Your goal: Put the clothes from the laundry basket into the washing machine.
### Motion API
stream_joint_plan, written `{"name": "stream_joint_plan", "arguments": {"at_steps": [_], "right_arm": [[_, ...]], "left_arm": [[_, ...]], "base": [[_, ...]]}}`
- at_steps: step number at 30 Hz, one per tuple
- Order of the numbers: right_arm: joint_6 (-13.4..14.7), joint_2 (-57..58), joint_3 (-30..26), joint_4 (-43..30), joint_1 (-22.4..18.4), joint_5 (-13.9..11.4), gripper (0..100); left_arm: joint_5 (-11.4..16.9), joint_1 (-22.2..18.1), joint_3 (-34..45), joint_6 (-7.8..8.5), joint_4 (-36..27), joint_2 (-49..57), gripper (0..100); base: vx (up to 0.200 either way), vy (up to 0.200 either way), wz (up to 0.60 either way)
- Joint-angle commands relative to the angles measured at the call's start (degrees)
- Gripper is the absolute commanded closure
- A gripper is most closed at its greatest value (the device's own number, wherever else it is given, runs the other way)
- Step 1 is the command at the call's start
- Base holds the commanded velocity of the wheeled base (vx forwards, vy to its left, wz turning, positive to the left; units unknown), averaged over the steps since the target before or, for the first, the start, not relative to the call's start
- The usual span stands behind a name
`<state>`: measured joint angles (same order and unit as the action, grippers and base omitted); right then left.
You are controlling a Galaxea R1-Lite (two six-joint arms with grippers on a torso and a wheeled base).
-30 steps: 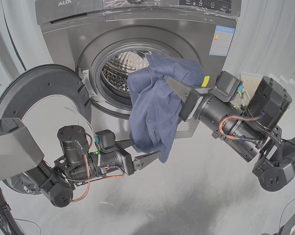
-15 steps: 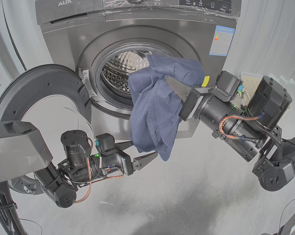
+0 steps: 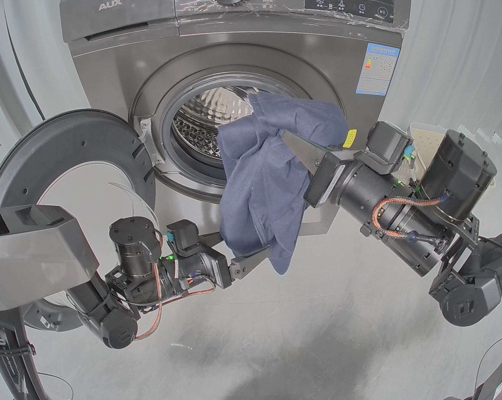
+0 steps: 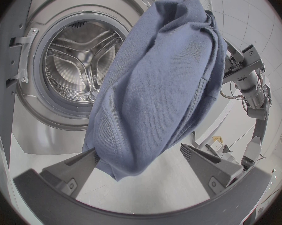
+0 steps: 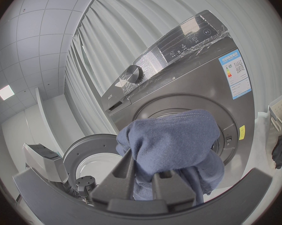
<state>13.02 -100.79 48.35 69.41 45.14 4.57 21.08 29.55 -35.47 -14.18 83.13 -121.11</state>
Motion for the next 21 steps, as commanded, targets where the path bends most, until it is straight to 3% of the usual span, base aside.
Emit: {"name": "stream_joint_plan", "arguments": {"at_steps": [1, 13, 21], "right_arm": [[0.0, 0.0, 0.1, 0.0, 0.0, 0.0, 100], [0.2, -0.1, 0.0, 0.0, -0.2, -0.1, 100], [0.2, -1.5, -1.7, 0.1, -0.9, -0.6, 100]], "left_arm": [[-0.1, 0.2, -0.5, -0.06, 0.0, 0.1, 100], [-1.3, 0.7, 2.4, 0.20, 5.6, 0.9, 100], [-1.0, 1.4, 8.9, 0.55, 5.6, 10.9, 100]], "base": [[0.000, 0.000, 0.00], [0.000, 0.000, 0.00], [0.000, 0.000, 0.00]]}}
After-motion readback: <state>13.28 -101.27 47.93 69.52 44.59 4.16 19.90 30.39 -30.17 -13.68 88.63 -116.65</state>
